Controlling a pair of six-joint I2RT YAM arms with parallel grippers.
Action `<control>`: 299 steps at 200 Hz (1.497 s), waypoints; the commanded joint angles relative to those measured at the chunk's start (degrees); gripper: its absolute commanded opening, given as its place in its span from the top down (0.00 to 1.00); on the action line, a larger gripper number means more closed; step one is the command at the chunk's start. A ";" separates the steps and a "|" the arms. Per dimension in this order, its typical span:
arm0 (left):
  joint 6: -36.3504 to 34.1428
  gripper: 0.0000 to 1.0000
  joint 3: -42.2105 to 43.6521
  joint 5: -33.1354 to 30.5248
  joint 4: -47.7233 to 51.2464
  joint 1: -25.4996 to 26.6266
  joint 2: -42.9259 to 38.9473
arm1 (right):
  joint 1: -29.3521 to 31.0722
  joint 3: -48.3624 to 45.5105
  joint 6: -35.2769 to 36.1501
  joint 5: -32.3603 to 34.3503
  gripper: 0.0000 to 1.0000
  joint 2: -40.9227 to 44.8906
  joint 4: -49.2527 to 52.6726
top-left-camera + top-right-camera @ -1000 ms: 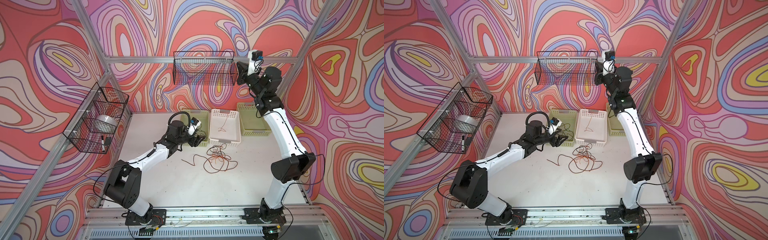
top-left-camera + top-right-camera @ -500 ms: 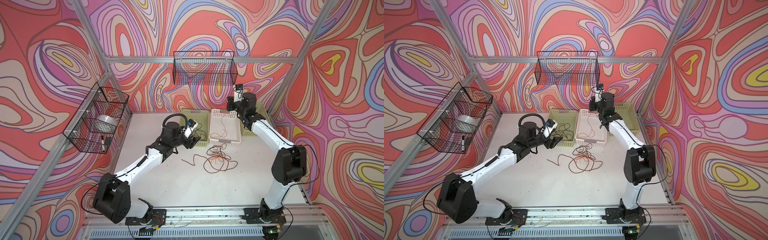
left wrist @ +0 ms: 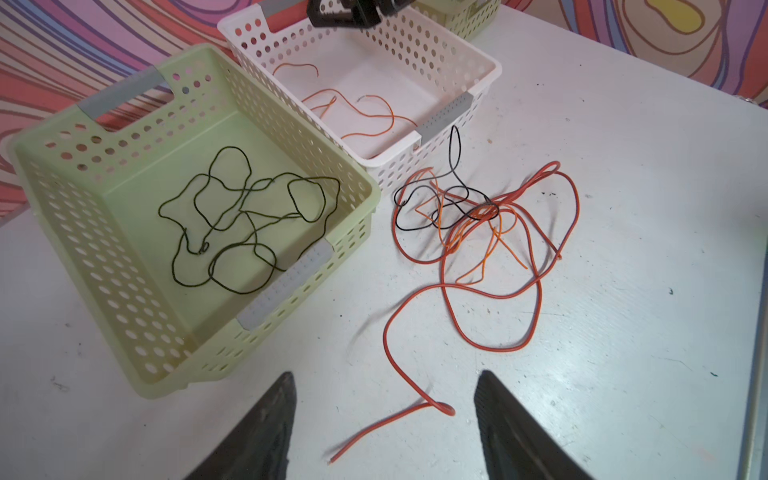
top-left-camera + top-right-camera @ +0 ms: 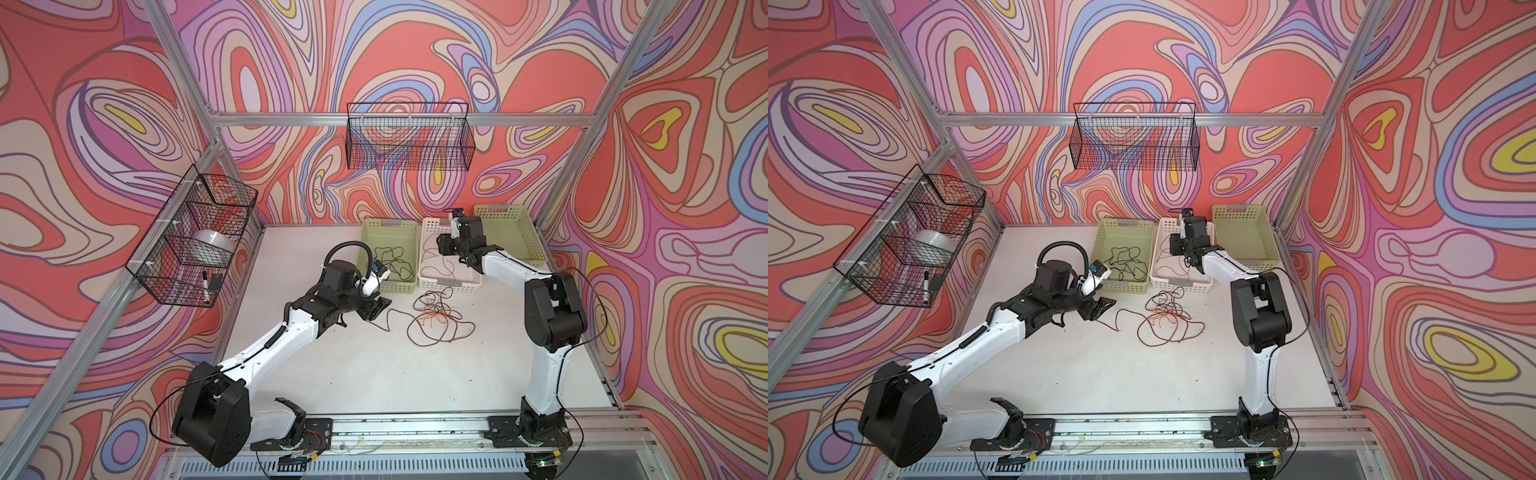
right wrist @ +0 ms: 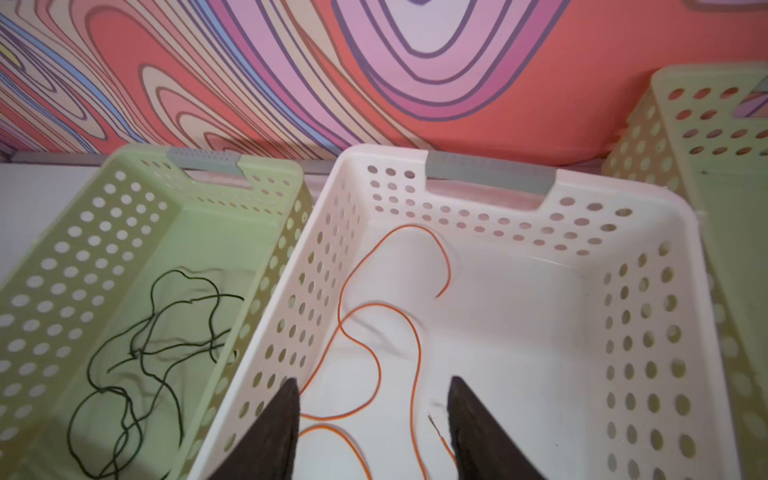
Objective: Untangle the cables
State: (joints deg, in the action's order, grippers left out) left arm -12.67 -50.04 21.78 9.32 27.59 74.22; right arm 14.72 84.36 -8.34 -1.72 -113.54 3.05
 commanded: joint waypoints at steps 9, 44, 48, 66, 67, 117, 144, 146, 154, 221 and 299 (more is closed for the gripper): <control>2.99 0.31 2.55 0.58 1.05 1.96 0.25 | 0.38 -1.59 -0.10 0.22 0.34 7.35 2.25; 7.61 0.33 3.20 -2.88 -2.12 3.67 5.17 | 2.67 -5.41 1.45 1.71 0.31 14.44 6.00; 8.50 0.33 3.15 -3.21 -2.52 3.74 5.73 | 3.11 -5.96 1.90 1.91 0.31 15.41 6.50; 12.27 0.33 2.98 -5.67 -3.92 4.21 7.76 | 5.53 -9.00 2.90 3.61 0.31 19.64 8.47; 12.38 0.34 2.95 -5.81 -3.99 4.22 7.90 | 5.64 -9.19 2.94 3.54 0.31 19.87 8.60; 18.01 0.36 2.54 -7.64 -5.49 5.34 13.47 | 14.88 -19.86 3.99 0.58 0.33 29.17 10.62; 19.20 0.39 2.15 -6.51 -6.44 5.86 16.36 | 16.72 -25.40 1.86 -1.12 0.35 31.68 7.67; 19.18 0.39 2.03 -6.56 -6.47 5.88 16.63 | 16.80 -25.69 1.78 -1.23 0.35 31.75 7.56; 19.62 0.41 1.84 -6.54 -6.26 5.89 17.59 | 17.18 -26.38 1.66 -1.41 0.36 31.96 7.46; 16.96 1.00 1.13 -8.48 -6.63 7.13 16.23 | 18.58 -31.77 1.56 -3.85 0.38 32.37 3.07; 5.27 1.00 0.06 -10.89 -1.71 9.03 -2.54 | 18.59 -34.49 0.60 -21.01 0.36 30.24 -8.57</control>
State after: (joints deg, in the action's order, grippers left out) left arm -2.37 -47.99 11.46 4.60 35.90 75.26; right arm 33.08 50.87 -6.55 -14.85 -82.39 1.61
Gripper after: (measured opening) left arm 0.059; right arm 0.643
